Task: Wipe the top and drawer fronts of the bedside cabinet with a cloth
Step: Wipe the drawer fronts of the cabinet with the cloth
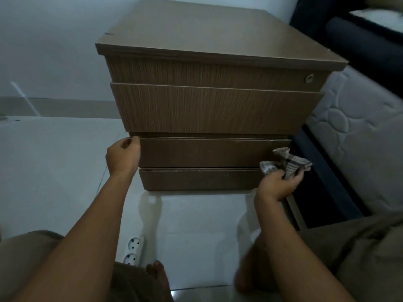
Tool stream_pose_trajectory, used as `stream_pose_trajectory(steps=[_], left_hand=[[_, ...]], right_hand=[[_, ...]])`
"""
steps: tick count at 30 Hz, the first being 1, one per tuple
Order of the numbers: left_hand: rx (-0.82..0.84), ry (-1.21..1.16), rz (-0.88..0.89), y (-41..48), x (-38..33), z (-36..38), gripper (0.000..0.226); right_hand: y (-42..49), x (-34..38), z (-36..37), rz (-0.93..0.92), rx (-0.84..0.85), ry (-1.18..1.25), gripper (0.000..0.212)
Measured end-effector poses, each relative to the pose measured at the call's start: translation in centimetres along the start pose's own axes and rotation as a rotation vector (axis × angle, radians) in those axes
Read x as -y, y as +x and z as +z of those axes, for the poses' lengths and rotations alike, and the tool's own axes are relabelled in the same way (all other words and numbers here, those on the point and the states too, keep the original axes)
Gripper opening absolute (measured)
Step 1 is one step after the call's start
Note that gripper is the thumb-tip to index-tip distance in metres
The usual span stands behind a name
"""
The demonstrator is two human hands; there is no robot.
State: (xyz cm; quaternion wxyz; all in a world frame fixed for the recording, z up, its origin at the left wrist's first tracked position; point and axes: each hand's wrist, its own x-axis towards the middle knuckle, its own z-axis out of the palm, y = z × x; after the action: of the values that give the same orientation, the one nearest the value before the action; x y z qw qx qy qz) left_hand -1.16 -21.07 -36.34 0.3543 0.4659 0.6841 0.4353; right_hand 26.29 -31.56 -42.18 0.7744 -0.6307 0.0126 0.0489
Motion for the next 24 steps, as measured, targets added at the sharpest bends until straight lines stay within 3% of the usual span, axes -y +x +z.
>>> stream_pose_trajectory(steps=[6,11,19,24], left_hand=[[-0.020,-0.012,0.021,-0.1,-0.1,0.3,0.014],[-0.036,-0.022,0.022,0.0,0.1,0.3,0.016],[-0.021,-0.038,0.015,0.1,0.2,0.4,0.023],[-0.014,-0.057,-0.007,-0.2,0.0,0.4,0.024]], right_hand=[[2.2,0.0,3.5,-0.043,0.226,-0.238,0.053],[0.5,-0.7,3.0,-0.339,0.382,-0.439,0.054],[2.4,0.0,1.3,-0.627,0.450,-0.778,0.053],[5.0,0.9,0.3,-0.558,0.403,-0.801,0.057]])
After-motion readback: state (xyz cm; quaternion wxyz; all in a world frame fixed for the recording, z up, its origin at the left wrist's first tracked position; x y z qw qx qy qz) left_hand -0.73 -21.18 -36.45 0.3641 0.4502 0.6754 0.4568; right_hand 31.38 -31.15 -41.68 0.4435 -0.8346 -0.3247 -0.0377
